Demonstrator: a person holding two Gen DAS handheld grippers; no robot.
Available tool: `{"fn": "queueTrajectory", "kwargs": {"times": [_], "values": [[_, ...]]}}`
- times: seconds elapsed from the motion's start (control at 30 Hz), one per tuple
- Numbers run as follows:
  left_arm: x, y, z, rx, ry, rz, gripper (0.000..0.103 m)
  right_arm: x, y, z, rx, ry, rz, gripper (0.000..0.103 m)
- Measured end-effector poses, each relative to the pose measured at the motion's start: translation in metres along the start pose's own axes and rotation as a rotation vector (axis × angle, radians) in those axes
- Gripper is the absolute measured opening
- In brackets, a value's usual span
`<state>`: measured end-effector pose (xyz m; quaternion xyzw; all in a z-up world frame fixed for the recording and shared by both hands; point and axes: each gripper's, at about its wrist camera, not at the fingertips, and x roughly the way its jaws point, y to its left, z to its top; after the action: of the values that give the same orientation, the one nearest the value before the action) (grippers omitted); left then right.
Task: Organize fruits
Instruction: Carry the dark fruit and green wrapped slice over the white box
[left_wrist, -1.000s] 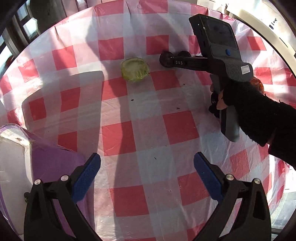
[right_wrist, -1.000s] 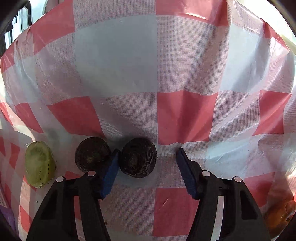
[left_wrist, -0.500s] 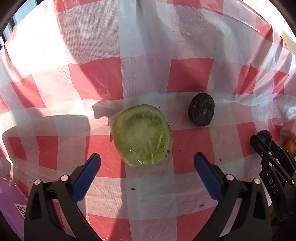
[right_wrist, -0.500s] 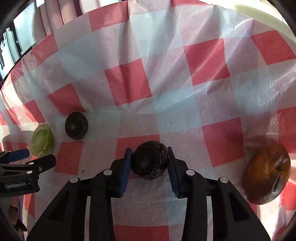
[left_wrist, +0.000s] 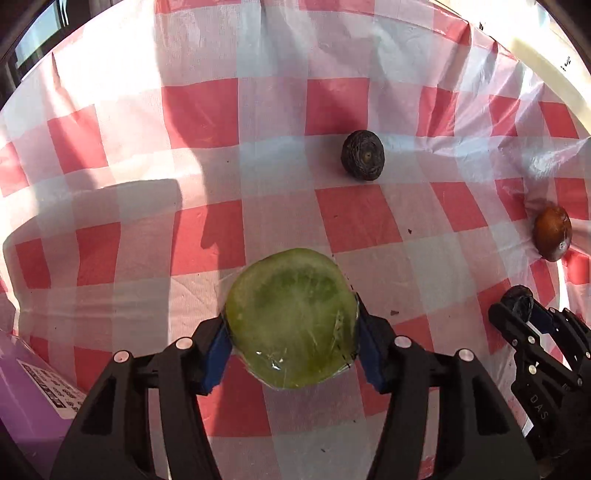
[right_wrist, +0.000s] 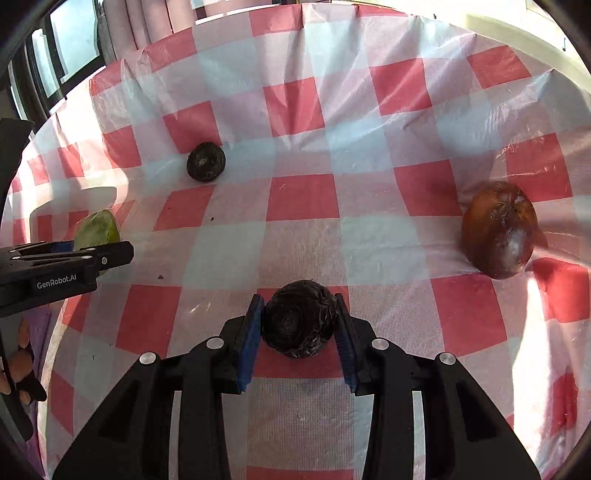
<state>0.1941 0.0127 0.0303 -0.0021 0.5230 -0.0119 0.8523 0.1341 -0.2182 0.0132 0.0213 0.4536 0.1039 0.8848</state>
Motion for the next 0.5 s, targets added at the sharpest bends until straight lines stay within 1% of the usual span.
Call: {"fn": "queueTrajectory", "kwargs": {"times": [0.07, 0.13, 0.17, 0.2, 0.27, 0.3, 0.4, 0.5], "values": [[-0.018, -0.004, -0.036, -0.017, 0.019, -0.019, 0.058, -0.010, 0.008, -0.016, -0.013, 0.012, 0.012, 0.037], [-0.031, -0.003, -0.074, -0.022, 0.054, -0.036, 0.058, -0.019, 0.020, -0.032, -0.030, 0.024, 0.016, 0.037], [-0.038, -0.003, -0.091, -0.019, 0.075, -0.043, 0.058, -0.019, 0.033, -0.028, -0.044, 0.029, 0.016, 0.037], [-0.044, -0.006, -0.109, -0.010, 0.099, -0.059, 0.058, -0.023, 0.038, -0.034, -0.058, 0.034, 0.016, 0.037], [-0.057, -0.016, -0.137, 0.045, 0.131, -0.083, 0.058, -0.029, 0.048, -0.044, -0.080, 0.048, 0.016, 0.037], [-0.064, -0.030, -0.150, 0.083, 0.136, -0.090, 0.058, -0.032, 0.051, -0.049, -0.090, 0.056, 0.015, 0.037], [-0.082, -0.041, -0.179, 0.170, 0.148, -0.132, 0.058, -0.039, 0.062, -0.063, -0.117, 0.073, 0.013, 0.037], [-0.093, -0.044, -0.184, 0.222, 0.139, -0.175, 0.058, -0.052, 0.075, -0.077, -0.126, 0.091, 0.010, 0.037]]}}
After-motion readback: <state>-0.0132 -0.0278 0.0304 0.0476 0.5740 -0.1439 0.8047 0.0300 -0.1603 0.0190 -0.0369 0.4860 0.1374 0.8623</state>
